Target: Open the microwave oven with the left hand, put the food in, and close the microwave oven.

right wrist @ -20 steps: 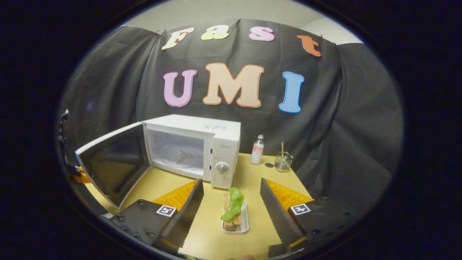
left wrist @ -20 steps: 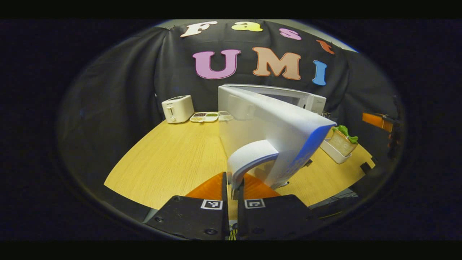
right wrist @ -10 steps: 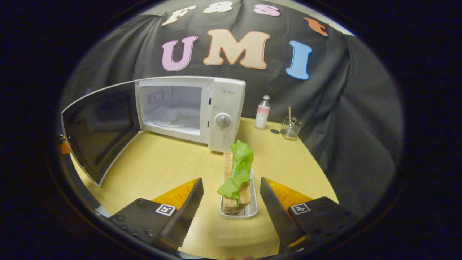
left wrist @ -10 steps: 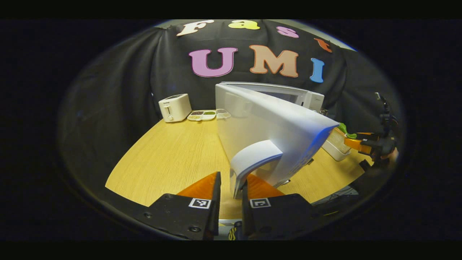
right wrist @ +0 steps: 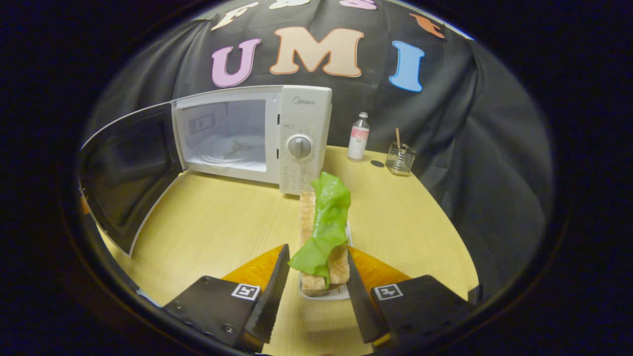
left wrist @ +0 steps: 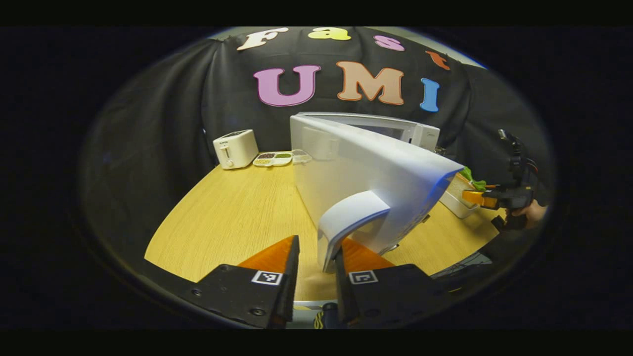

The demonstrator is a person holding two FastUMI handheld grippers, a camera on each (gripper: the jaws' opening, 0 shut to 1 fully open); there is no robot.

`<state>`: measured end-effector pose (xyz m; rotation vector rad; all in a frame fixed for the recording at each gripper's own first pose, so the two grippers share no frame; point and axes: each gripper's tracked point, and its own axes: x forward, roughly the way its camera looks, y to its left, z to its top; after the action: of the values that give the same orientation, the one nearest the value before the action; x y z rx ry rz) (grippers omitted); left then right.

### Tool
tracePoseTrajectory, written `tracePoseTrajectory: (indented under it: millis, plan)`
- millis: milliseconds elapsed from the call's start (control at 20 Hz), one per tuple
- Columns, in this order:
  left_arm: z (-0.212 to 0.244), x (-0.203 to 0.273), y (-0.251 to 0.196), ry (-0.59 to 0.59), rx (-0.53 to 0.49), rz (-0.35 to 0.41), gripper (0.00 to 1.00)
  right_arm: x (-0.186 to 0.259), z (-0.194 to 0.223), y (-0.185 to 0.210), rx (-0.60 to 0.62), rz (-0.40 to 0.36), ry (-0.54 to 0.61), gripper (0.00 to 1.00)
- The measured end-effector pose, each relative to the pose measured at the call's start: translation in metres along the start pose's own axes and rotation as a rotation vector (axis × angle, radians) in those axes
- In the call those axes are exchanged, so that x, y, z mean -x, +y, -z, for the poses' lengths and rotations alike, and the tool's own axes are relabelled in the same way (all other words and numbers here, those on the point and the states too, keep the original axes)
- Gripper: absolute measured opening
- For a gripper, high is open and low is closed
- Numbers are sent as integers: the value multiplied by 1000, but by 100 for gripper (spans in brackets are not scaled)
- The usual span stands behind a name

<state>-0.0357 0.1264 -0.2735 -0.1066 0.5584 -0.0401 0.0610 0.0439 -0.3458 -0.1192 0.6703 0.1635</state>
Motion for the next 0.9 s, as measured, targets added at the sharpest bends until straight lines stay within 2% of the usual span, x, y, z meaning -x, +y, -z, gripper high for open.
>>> tracePoseTrajectory:
  millis: [100,150,200,250,300,350,400,550,600,650,700,750,800,850,900]
  plan:
    - [0,1,3,2,19,-5,61,6,4,2,-13,-10,15,41]
    - [-1,-1,4,-1,22,-11,81,6,5,4,-14,-17,31,41]
    - [0,-1,4,-7,22,-12,84,4,4,3,-16,-20,24,47]
    - [-1,-1,4,-10,17,-15,90,3,5,4,-13,-24,34,39]
    - [-1,0,4,-17,10,-19,94,4,2,3,-10,-31,31,39]
    - [-2,0,4,-21,12,-20,98,4,2,4,-11,-35,37,30]
    - [0,0,3,-19,17,-20,98,4,2,3,-12,-36,38,34]
    - [1,3,1,-18,32,-13,98,11,-13,-1,-14,-30,11,29]
    - [2,7,1,-13,50,-9,98,14,-18,-1,-11,-30,-2,35]
    - [1,9,0,-12,72,-7,98,18,-25,-2,-4,-32,-10,29]
    - [-1,12,0,-15,90,-4,98,22,-31,-4,0,-34,-24,34]
    - [-4,16,-1,-22,95,-3,96,26,-38,-4,2,-39,-36,34]
    - [-7,21,-1,-29,90,-4,98,29,-44,-4,5,-42,-49,29]
    - [-11,25,-1,-36,83,2,98,32,-51,-4,8,-46,-59,29]
    - [-13,29,-5,-31,83,19,98,36,-56,-3,10,-54,-65,34]
